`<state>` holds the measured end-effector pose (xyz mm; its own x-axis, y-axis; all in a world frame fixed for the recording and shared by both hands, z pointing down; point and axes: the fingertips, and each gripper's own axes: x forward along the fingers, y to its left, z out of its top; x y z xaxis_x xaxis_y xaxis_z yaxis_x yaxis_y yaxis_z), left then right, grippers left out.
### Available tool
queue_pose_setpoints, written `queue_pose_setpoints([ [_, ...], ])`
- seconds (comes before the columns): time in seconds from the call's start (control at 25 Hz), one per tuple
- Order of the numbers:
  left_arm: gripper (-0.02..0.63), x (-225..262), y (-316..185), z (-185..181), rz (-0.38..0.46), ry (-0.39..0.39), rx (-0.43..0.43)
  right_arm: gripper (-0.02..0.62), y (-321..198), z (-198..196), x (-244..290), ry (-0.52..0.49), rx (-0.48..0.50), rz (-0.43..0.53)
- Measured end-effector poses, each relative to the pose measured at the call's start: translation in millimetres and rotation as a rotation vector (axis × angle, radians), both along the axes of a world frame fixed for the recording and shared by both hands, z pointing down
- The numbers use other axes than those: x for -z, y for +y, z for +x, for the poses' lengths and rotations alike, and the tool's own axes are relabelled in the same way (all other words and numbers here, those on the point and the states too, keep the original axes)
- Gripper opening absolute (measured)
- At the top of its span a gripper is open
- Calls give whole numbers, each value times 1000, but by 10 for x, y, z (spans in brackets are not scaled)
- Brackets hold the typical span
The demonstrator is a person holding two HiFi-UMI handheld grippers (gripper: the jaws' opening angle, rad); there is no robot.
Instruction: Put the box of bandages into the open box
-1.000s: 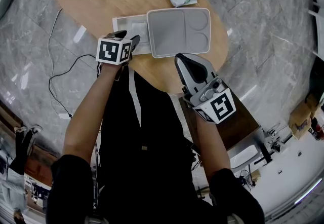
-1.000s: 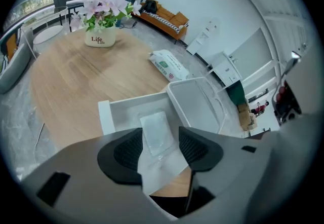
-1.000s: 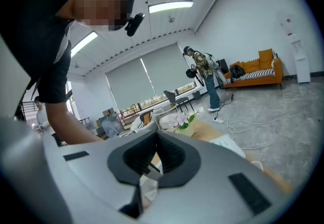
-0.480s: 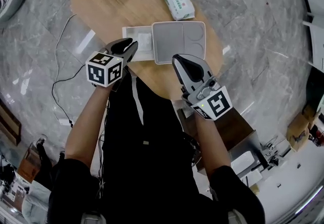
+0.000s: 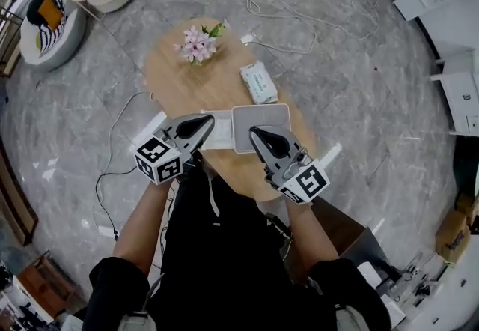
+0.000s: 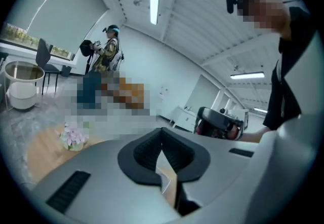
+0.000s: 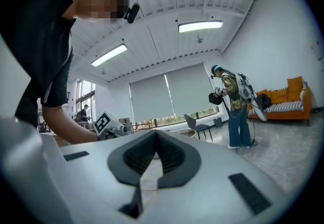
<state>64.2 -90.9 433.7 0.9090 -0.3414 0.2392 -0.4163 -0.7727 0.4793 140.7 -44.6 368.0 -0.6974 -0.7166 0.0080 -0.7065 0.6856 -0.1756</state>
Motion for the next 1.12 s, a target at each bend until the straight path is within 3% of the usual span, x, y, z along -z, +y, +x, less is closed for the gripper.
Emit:
queue_pose_setpoints([
  [0.32, 15, 1492, 372, -253, 134, 313, -27, 11, 260, -282, 1066, -38, 72, 153],
  [0.56, 15, 2025, 766, -610, 223, 375, -83, 11, 593, -511, 1473, -44, 68, 197],
  [0.8, 17, 2223, 1197, -1041, 315, 403, -124, 11, 1183, -928, 1693, -13, 31, 246],
  [1.12, 17, 2179, 2195, -1838, 253, 501, -258, 11, 2135, -1843, 1489, -109, 5, 146],
])
